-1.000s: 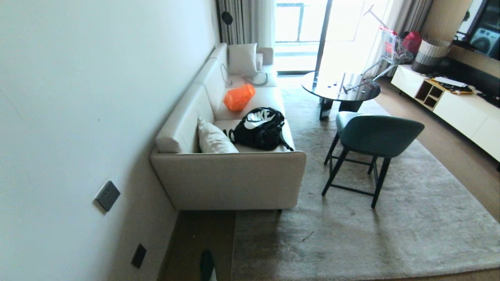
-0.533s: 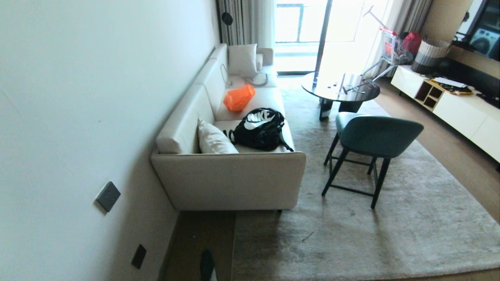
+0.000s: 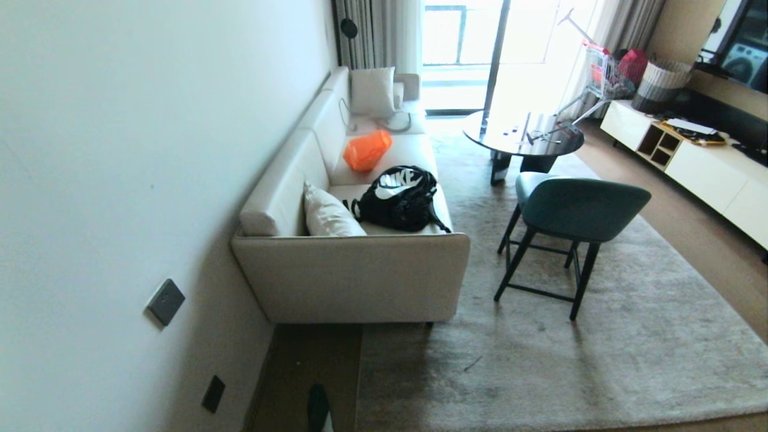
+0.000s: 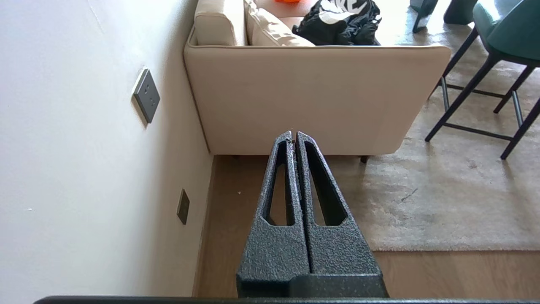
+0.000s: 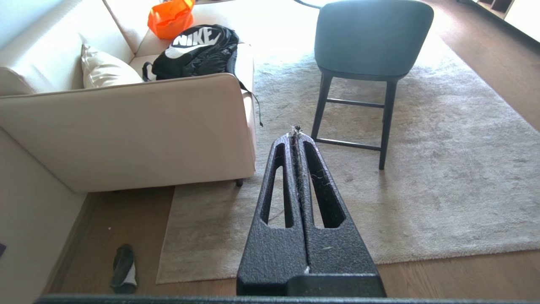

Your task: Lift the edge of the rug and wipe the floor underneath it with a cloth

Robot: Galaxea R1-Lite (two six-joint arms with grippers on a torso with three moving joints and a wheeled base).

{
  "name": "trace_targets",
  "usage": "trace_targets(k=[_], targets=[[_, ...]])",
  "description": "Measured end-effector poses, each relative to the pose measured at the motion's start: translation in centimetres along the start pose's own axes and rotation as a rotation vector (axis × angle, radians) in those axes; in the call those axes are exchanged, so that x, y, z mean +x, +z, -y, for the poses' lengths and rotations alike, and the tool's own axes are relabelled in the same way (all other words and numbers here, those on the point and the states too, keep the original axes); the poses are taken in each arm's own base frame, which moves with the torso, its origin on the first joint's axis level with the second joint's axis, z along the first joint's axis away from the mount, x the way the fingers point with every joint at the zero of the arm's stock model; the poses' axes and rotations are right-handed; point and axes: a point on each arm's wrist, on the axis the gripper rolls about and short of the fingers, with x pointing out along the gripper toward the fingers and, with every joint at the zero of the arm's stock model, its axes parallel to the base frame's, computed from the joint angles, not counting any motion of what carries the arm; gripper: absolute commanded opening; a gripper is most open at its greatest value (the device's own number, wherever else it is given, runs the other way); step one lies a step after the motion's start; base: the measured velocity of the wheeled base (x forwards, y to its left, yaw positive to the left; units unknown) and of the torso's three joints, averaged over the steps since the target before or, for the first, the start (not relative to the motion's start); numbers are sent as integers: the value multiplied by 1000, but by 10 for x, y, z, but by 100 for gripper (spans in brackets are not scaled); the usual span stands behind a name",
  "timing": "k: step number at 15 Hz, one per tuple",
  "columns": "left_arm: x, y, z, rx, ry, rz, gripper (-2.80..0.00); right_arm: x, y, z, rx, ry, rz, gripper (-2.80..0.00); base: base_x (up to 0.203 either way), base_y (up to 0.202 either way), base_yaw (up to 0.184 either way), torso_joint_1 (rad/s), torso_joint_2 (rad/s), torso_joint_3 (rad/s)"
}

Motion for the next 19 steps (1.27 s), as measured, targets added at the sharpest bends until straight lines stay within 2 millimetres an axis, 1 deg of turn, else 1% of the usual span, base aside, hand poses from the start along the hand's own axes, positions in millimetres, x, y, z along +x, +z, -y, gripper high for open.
trace_targets(k=[19], targets=[[0,0,0,0,0,0,-280,0,0,0,7,0,-1,-280,0,0,0,0,0,0]])
